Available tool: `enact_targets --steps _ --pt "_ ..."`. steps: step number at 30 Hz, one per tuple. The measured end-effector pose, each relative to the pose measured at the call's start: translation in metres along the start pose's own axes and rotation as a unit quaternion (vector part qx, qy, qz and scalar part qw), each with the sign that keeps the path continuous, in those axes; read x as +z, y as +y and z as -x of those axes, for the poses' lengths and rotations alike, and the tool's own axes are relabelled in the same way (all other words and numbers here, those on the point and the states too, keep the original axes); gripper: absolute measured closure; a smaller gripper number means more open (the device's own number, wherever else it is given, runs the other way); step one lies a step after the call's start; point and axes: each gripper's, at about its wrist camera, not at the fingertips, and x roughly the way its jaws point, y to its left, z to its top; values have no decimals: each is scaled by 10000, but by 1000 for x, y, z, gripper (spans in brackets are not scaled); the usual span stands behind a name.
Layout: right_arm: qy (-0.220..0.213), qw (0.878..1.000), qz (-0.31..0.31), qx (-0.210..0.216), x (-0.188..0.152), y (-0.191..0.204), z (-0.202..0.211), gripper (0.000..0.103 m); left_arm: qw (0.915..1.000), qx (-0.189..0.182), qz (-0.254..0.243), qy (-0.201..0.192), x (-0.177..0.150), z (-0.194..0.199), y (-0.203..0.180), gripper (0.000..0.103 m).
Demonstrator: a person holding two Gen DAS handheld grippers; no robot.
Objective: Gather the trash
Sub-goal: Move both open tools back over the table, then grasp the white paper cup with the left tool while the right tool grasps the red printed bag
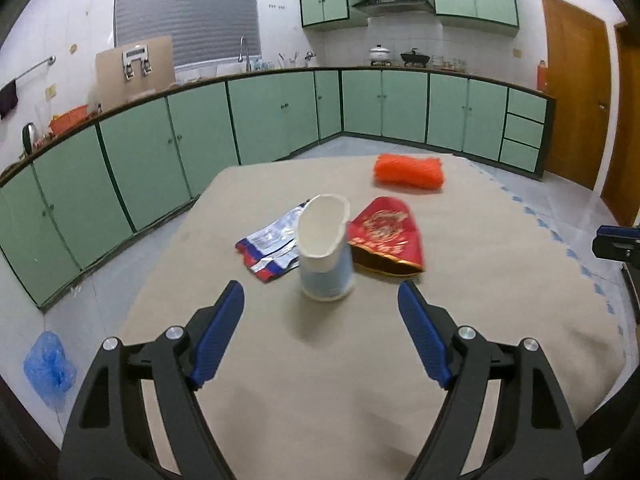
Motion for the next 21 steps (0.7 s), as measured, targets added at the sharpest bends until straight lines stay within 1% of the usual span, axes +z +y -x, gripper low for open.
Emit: enact_targets --steps 6,9,11,13,14,15,17,18,21 --pt "30 9999 42 150 18 25 -34 68 9994 -269 -64 202 7 -40 11 26" --pt "67 9998 46 206 25 34 -50 68 9992 -315 -20 230 9 -54 12 26" --pt "92 9996 43 251 29 38 -60 68 9989 -346 46 313 9 -61 16 28" --pt "119 9995 27 287 32 40 -68 68 9985 -410 118 351 10 -66 19 36" --pt "140 9994 11 309 33 42 -74 68 9980 -468 132 393 10 -69 20 37" --pt "159 9993 -12 337 35 42 -78 68 9978 -505 131 411 11 -71 21 41" --pt "197 9990 -58 386 38 43 -88 68 9972 -574 126 454 11 -75 21 53" --pt "214 9989 -92 417 39 43 -93 68 9966 -636 144 505 11 -78 22 69" --pt "277 9982 -205 496 42 43 -106 68 9960 -719 225 481 11 -80 23 74"
